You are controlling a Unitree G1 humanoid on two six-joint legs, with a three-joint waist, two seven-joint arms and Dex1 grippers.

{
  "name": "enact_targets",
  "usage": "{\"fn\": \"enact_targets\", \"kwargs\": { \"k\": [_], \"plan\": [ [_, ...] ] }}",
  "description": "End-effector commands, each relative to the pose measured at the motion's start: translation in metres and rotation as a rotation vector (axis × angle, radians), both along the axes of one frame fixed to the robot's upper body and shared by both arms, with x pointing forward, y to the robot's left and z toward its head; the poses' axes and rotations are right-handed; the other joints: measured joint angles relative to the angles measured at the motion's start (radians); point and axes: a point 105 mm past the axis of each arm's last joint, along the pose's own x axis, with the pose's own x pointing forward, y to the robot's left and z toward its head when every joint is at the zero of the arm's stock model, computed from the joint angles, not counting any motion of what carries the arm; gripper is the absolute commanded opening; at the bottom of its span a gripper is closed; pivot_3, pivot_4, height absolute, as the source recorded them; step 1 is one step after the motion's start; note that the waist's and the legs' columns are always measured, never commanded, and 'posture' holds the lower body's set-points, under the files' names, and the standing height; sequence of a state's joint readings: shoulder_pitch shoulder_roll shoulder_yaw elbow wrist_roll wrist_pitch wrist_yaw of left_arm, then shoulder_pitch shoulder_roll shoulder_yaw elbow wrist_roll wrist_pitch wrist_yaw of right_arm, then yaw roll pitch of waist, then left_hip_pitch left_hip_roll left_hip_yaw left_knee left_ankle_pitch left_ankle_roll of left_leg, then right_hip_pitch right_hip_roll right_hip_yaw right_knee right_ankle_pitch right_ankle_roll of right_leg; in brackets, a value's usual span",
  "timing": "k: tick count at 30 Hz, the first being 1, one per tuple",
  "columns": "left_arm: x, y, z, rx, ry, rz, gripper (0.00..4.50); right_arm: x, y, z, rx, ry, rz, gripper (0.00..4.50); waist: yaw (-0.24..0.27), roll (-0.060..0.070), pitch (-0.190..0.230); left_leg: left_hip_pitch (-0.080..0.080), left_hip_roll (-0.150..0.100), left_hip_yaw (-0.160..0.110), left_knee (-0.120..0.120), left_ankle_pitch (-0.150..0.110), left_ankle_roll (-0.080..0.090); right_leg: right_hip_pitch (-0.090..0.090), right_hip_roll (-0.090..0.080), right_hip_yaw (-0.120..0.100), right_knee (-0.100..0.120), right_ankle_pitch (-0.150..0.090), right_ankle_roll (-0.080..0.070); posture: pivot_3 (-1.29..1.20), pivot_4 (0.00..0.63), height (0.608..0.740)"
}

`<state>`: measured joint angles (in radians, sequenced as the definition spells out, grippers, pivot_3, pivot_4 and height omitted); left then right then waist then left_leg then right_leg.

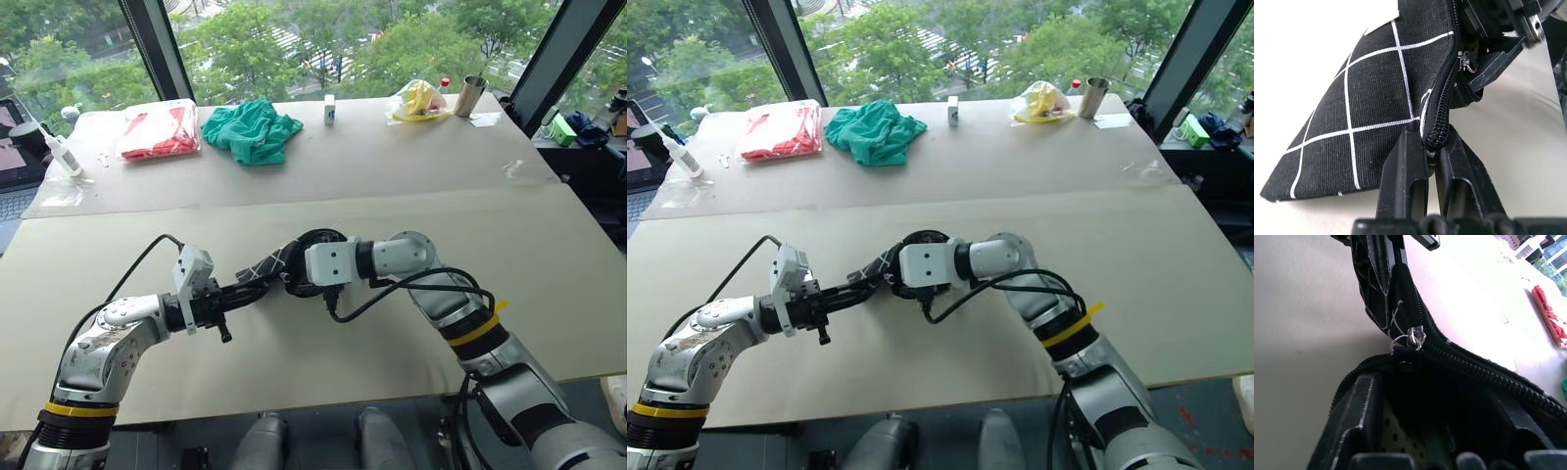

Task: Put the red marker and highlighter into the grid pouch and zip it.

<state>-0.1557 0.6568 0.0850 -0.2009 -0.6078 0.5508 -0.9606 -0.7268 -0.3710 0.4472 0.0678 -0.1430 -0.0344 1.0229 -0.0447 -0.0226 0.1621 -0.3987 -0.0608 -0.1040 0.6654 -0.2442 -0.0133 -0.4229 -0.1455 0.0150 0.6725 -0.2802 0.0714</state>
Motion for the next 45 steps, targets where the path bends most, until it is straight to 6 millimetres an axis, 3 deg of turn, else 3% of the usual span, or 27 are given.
{"fn": "enact_targets", "kwargs": {
  "k": [1,4,5,11,16,18,23,26,31,33,36,38,40,42,45],
  "plan": [
    [0.002,-0.003,0.004,-0.008,-0.015,-0.007,0.00,-0.006,0.005,0.019,0.055,-0.039,0.032,1.19,0.000,0.000,0.000,0.000,0.000,0.000,0.000,0.000,0.000,0.000,0.000,0.000,0.000,0.000,0.000,0.00,0.150,0.740],
    [0.004,-0.003,0.004,-0.010,-0.017,-0.004,0.00,-0.004,0.003,0.021,0.055,-0.041,0.026,0.11,0.000,0.000,0.000,0.000,0.000,0.000,0.000,0.000,0.000,0.000,0.000,0.000,0.000,0.000,0.000,0.00,0.150,0.740],
    [0.004,-0.003,0.004,-0.011,-0.018,-0.003,0.00,-0.003,0.002,0.021,0.054,-0.042,0.025,0.04,0.000,0.000,0.000,0.000,0.000,0.000,0.000,0.000,0.000,0.000,0.000,0.000,0.000,0.000,0.000,0.00,0.150,0.740],
    [0.004,-0.003,0.004,-0.012,-0.020,0.000,0.00,0.001,-0.002,0.028,0.047,-0.070,0.014,0.04,0.000,0.000,0.000,0.000,0.000,0.000,0.000,0.000,0.000,0.000,0.000,0.000,0.000,0.000,0.000,0.00,0.150,0.740],
    [0.003,-0.002,0.003,-0.007,-0.017,0.005,0.00,0.018,-0.021,0.052,-0.031,-0.286,-0.061,0.04,0.001,0.000,0.000,0.000,0.000,0.000,0.000,0.000,0.000,0.000,0.000,0.000,0.000,0.000,0.000,0.00,0.150,0.740],
    [0.003,-0.001,0.002,-0.002,-0.013,0.010,0.00,0.017,-0.032,0.067,-0.087,-0.356,-0.065,0.04,0.003,0.000,0.000,0.000,-0.001,0.000,0.000,0.000,0.000,0.000,0.000,0.000,0.000,0.000,0.000,0.00,0.150,0.740],
    [0.006,0.002,0.000,0.011,-0.008,0.031,0.00,0.005,-0.049,0.081,-0.160,-0.361,-0.077,0.04,0.002,0.000,0.000,-0.001,0.000,0.000,0.001,0.000,0.000,0.000,0.000,0.000,0.000,0.000,0.000,0.00,0.150,0.740],
    [0.006,0.001,0.000,0.012,-0.006,0.032,0.00,-0.004,-0.060,0.077,-0.231,-0.366,-0.078,0.04,0.003,0.000,0.000,-0.001,0.000,0.000,0.000,0.000,0.000,0.000,0.000,0.000,0.000,0.000,0.000,0.00,0.150,0.740],
    [0.006,0.001,-0.001,0.005,0.000,0.038,0.00,-0.016,-0.096,0.071,-0.387,-0.295,-0.153,0.04,0.012,0.000,0.000,-0.001,-0.001,0.000,0.001,-0.001,0.002,0.000,-0.001,0.000,-0.001,0.000,0.000,0.00,0.150,0.740],
    [0.007,0.001,-0.001,0.002,0.002,0.037,0.00,-0.024,-0.094,0.074,-0.333,-0.211,-0.159,0.04,0.012,0.000,0.000,-0.001,-0.001,0.001,0.002,-0.004,0.007,0.001,-0.001,0.000,-0.001,0.000,0.000,0.00,0.150,0.740],
    [0.008,-0.001,-0.001,0.000,0.002,0.032,0.00,-0.054,-0.077,0.071,-0.149,0.085,-0.061,0.04,0.008,0.000,0.000,0.000,0.001,0.000,0.002,-0.006,0.010,0.001,0.000,0.000,0.000,0.000,0.000,0.00,0.150,0.740],
    [0.009,-0.002,0.000,0.000,0.000,0.028,0.00,-0.060,-0.079,0.065,-0.132,0.166,-0.057,0.04,0.010,0.000,0.000,-0.001,0.001,0.000,0.002,-0.006,0.010,0.001,0.000,0.000,0.000,0.000,0.000,0.00,0.150,0.740],
    [0.009,-0.002,0.000,0.001,-0.003,0.028,0.00,-0.047,-0.096,0.050,-0.227,0.131,-0.157,0.04,0.016,0.000,0.000,-0.001,0.000,0.000,0.003,-0.006,0.010,0.001,0.000,0.000,0.000,0.000,0.000,0.00,0.150,0.740],
    [0.010,-0.001,0.001,0.000,-0.004,0.029,0.00,-0.033,-0.131,0.032,-0.374,0.092,-0.293,0.04,0.032,0.000,0.000,-0.001,-0.002,0.000,0.004,-0.006,0.010,0.002,-0.002,0.000,-0.001,0.000,0.000,0.00,0.150,0.740],
    [0.009,0.000,0.000,0.005,-0.002,0.029,0.00,-0.026,-0.157,0.027,-0.422,0.105,-0.387,0.04,0.035,0.000,0.000,-0.002,-0.003,0.001,0.006,-0.006,0.011,0.002,-0.002,0.000,-0.002,0.000,0.001,0.00,0.150,0.740]
  ]
}}
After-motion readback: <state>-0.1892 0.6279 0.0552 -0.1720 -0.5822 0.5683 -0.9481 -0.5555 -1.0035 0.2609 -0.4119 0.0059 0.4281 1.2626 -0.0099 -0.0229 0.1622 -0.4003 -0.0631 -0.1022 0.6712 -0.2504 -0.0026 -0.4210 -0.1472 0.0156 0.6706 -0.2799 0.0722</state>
